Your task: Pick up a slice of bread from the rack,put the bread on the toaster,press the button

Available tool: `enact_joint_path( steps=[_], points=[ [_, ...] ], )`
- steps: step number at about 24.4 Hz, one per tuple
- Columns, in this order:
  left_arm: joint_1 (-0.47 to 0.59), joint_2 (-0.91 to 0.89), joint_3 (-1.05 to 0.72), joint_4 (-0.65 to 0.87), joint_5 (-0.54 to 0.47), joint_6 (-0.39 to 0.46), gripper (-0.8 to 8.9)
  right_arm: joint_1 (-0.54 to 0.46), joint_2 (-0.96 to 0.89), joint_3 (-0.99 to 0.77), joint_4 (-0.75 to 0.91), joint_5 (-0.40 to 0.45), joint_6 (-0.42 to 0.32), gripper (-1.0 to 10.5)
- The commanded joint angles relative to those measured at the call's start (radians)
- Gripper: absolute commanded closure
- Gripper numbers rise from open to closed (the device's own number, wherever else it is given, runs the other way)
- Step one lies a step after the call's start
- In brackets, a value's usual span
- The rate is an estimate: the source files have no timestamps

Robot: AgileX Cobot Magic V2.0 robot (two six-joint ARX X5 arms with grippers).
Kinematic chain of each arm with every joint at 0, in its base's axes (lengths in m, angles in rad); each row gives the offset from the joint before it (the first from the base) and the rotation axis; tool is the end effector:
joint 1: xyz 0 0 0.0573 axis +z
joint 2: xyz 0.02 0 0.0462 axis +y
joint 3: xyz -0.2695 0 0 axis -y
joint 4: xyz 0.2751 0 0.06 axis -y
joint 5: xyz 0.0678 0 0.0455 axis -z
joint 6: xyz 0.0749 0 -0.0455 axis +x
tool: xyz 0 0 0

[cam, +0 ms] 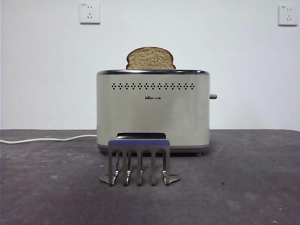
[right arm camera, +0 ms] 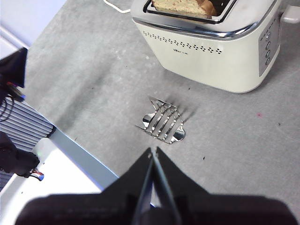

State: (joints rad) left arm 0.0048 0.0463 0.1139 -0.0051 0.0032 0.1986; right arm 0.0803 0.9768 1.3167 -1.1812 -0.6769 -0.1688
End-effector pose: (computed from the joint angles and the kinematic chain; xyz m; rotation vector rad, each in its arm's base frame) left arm 0.1636 0.0005 0.2033 0.1988 -0.0621 0.0078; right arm 0.1882 0.0622 0.3810 0.1011 0.7579 0.7760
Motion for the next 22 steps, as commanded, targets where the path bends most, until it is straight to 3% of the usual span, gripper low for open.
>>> enact_joint_path(
  steps=[1, 9, 15, 22],
  points=[
    [0.004, -0.035, -0.045, 0.012, -0.011, -0.016, 8.16, 0.000, 0.000, -0.004, 0.003, 0.002, -0.006, 9.5],
    [0.004, -0.045, -0.109, 0.007, -0.010, -0.045, 8.16, 0.000, 0.000, -0.004, 0.003, 0.002, -0.006, 9.5],
    [0.004, -0.045, -0.111, -0.101, 0.003, -0.055, 8.16, 0.000, 0.000, -0.004, 0.003, 0.002, -0.006, 9.5],
    [0.004, -0.045, -0.110, -0.181, 0.002, -0.203, 8.16, 0.000, 0.000, -0.004, 0.003, 0.002, -0.006, 9.5]
  ],
)
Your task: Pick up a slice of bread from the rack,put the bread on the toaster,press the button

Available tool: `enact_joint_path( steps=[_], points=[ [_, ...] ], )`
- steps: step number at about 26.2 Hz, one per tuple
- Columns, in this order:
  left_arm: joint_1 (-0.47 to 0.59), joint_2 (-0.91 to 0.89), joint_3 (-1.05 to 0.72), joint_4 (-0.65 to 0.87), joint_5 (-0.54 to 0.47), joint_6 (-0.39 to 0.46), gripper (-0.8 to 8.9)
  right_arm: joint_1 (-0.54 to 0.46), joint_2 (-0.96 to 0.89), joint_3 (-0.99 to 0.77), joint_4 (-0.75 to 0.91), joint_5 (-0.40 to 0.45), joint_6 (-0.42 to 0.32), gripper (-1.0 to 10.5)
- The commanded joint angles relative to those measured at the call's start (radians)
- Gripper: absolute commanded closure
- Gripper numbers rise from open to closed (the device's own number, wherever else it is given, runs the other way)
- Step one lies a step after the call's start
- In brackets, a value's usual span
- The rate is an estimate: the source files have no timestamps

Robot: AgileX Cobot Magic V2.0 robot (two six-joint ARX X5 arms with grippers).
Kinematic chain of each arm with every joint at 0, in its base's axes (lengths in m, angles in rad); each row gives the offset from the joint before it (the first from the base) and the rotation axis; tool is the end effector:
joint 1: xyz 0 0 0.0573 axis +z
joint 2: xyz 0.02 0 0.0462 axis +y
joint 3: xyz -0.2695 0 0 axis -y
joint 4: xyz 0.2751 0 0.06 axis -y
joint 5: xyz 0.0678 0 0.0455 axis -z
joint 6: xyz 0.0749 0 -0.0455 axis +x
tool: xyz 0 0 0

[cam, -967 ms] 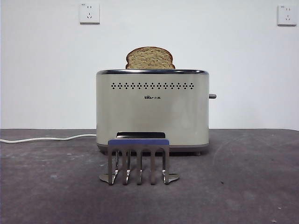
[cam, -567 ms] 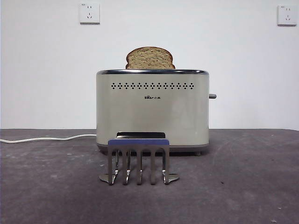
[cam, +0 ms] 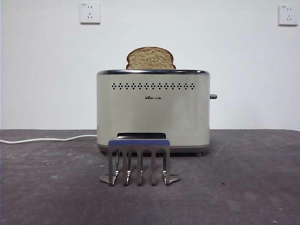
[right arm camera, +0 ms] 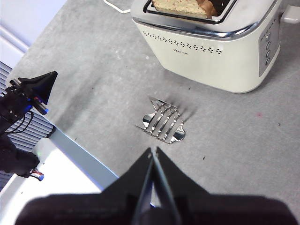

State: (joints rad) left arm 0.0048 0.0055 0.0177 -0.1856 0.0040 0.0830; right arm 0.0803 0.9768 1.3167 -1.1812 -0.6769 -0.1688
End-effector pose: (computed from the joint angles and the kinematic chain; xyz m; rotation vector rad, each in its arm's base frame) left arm 0.1654 0.0005 0.1437 0.0820 0.1733 -0.0064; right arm 0.1882 0.0622 0.3810 0.1011 0.7579 0.7760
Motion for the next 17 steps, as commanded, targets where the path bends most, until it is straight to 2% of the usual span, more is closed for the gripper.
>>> enact_joint_path(
  steps=[1, 17],
  points=[
    [0.004, -0.004, -0.014, 0.000, 0.003, -0.098, 8.16, 0.000, 0.000, -0.004, 0.003, 0.003, -0.006, 9.5],
    [0.004, -0.004, -0.014, 0.000, -0.002, -0.101, 8.16, 0.000, 0.000, -0.004, 0.003, 0.002, -0.006, 9.5]
  ],
)
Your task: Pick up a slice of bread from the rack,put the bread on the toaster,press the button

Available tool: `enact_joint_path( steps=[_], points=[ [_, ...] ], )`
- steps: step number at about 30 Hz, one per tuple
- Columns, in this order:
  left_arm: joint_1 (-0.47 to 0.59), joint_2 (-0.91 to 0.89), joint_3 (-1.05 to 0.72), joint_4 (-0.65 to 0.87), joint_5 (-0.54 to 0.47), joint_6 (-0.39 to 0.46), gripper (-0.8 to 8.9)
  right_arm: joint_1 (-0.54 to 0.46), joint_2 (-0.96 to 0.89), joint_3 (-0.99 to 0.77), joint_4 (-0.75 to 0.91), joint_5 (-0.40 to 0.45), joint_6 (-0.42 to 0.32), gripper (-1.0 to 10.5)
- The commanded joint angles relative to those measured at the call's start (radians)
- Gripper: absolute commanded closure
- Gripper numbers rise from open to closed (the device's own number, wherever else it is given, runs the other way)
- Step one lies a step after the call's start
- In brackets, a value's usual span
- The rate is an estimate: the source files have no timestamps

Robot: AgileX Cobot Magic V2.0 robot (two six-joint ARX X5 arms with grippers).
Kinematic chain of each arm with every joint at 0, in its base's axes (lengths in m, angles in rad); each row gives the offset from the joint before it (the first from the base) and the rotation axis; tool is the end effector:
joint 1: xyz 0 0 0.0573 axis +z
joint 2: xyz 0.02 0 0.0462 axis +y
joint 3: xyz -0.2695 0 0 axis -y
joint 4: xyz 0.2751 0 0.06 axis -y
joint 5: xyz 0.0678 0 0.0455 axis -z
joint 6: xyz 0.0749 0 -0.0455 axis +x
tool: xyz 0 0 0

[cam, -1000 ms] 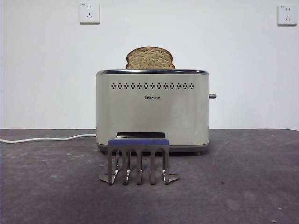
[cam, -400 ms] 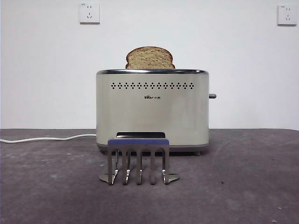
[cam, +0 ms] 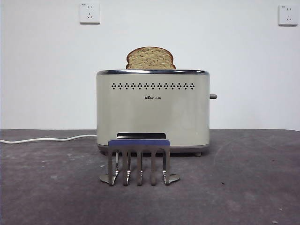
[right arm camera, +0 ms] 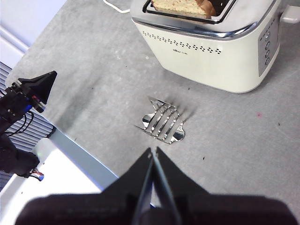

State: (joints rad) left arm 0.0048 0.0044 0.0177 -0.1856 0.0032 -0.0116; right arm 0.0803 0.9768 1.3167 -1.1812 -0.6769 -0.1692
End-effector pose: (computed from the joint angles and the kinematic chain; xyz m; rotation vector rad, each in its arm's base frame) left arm 0.1654 0.0006 0.1439 -0.0123 0.1723 0.0026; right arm 0.1882 0.0622 0.3810 0.1007 0.7577 0.7762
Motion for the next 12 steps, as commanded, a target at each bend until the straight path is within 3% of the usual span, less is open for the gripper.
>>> enact_joint_path(
  steps=[1, 10, 12],
  points=[
    [0.004, -0.003, -0.014, 0.000, -0.001, -0.006, 8.16, 0.000, 0.000, -0.004, 0.003, 0.003, -0.006, 9.5],
    [0.004, -0.003, -0.014, 0.000, -0.001, -0.006, 8.16, 0.000, 0.000, -0.004, 0.003, 0.003, -0.006, 9.5],
    [0.004, -0.003, -0.014, 0.000, -0.001, -0.006, 8.16, -0.001, 0.000, -0.004, 0.005, 0.003, -0.055, 9.5]
  ],
)
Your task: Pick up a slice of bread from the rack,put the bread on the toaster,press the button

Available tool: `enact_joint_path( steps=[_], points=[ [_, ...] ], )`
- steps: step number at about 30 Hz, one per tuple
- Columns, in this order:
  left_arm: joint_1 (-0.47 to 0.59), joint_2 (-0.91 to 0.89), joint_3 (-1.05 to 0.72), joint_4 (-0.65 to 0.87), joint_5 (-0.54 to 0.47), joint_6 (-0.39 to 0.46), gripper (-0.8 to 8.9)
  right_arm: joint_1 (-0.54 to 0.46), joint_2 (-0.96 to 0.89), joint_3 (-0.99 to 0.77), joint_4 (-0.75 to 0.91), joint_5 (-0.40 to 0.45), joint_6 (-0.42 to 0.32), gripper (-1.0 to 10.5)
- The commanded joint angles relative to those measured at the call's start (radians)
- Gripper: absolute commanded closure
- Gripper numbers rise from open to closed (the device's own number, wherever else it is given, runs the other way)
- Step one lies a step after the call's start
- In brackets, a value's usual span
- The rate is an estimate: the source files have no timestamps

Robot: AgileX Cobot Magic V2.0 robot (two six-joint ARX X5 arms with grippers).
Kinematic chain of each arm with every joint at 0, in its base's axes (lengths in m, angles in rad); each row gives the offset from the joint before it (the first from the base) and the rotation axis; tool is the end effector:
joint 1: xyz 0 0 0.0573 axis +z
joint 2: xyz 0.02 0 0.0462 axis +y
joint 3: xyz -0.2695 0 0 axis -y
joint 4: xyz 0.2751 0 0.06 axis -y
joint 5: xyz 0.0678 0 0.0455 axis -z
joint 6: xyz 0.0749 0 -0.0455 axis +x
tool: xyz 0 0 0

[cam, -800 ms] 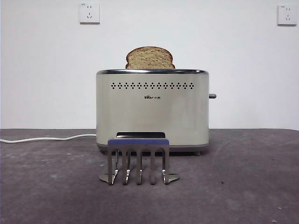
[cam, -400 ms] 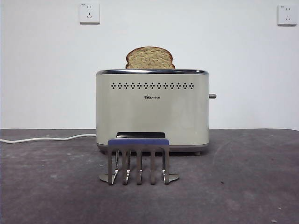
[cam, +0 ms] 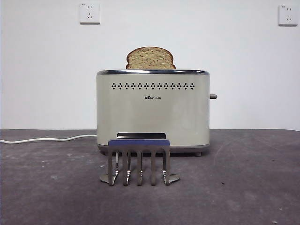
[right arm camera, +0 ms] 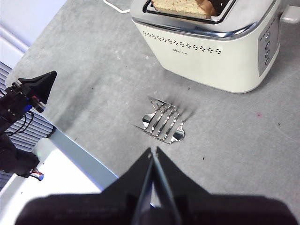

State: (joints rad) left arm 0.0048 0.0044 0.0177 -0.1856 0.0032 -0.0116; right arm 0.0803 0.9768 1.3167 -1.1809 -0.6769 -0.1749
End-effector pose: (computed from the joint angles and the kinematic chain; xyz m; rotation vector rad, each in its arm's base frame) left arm 0.1654 0.0006 0.1439 -0.0123 0.1723 0.0026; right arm 0.1883 0.0622 0.3811 0.0955 0.7552 0.7783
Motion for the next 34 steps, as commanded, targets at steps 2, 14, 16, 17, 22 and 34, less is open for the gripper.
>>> enact_joint_path(
  steps=[2, 14, 16, 17, 22, 34],
  points=[
    [0.004, -0.003, -0.014, 0.000, 0.000, -0.006, 8.16, -0.003, -0.003, -0.004, 0.017, 0.006, -0.064, 9.5],
    [0.004, -0.003, -0.014, 0.000, -0.001, -0.006, 8.16, -0.068, -0.233, -0.279, 0.543, 0.148, 0.028, 9.5],
    [0.004, -0.003, -0.014, 0.000, -0.001, -0.006, 8.16, -0.072, -0.290, -0.382, 0.659, 0.217, 0.058, 9.5],
    [0.004, -0.003, -0.014, 0.000, -0.001, -0.006, 8.16, -0.073, -0.316, -0.430, 0.713, 0.241, 0.071, 9.5],
    [0.004, -0.003, -0.014, 0.000, 0.000, -0.006, 8.16, -0.074, -0.461, -0.670, 0.959, 0.318, 0.116, 9.5],
    [0.004, -0.003, -0.014, 0.000, -0.001, -0.006, 8.16, -0.074, -0.719, -1.011, 1.065, 0.427, 0.126, 9.5]
  ],
)
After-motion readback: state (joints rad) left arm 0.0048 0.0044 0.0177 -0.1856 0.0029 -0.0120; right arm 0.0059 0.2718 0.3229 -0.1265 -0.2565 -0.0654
